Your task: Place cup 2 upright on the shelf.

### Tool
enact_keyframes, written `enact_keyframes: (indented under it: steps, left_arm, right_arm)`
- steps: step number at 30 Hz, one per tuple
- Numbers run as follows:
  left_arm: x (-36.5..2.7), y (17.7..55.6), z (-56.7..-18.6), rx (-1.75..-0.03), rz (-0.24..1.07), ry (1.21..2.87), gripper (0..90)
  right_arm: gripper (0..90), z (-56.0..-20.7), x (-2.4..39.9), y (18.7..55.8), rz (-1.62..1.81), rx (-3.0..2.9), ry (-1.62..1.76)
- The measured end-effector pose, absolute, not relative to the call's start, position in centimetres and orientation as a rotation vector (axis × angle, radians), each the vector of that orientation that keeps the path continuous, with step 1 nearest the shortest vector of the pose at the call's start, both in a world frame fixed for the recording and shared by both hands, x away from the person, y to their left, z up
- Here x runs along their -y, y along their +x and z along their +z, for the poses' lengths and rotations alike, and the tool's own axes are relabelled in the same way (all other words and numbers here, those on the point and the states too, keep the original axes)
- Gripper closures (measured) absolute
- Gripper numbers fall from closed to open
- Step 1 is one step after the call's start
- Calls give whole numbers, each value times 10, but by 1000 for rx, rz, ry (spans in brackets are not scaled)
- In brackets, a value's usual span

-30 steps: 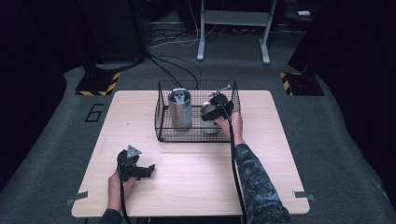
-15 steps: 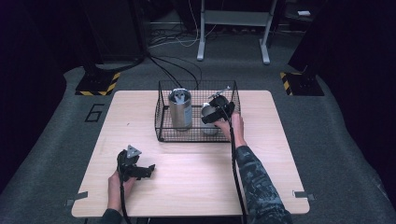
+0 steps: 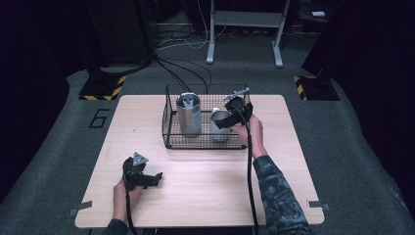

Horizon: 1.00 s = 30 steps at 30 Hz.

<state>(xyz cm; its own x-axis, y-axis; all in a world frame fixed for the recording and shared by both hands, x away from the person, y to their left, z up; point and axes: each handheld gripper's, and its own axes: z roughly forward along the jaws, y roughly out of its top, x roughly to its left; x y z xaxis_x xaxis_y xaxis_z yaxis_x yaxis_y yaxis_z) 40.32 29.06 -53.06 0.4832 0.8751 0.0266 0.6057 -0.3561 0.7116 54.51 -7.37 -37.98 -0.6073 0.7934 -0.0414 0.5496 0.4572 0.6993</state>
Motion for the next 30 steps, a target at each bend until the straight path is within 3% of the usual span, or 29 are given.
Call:
enact_keyframes:
  steps: [15,23,30]
  left_arm:
    - [-291,403,-530,-1219,532,2100,2]
    - [-291,403,-530,-1218,533,2100,2]
    - [-291,403,-530,-1218,533,2102,2]
  right_arm:
    - [0,-359,110,474,1019,-2338,1006]
    - [0,-391,142,431,1024,-2311,1040]
    - [0,-445,174,397,1018,-2281,1141]
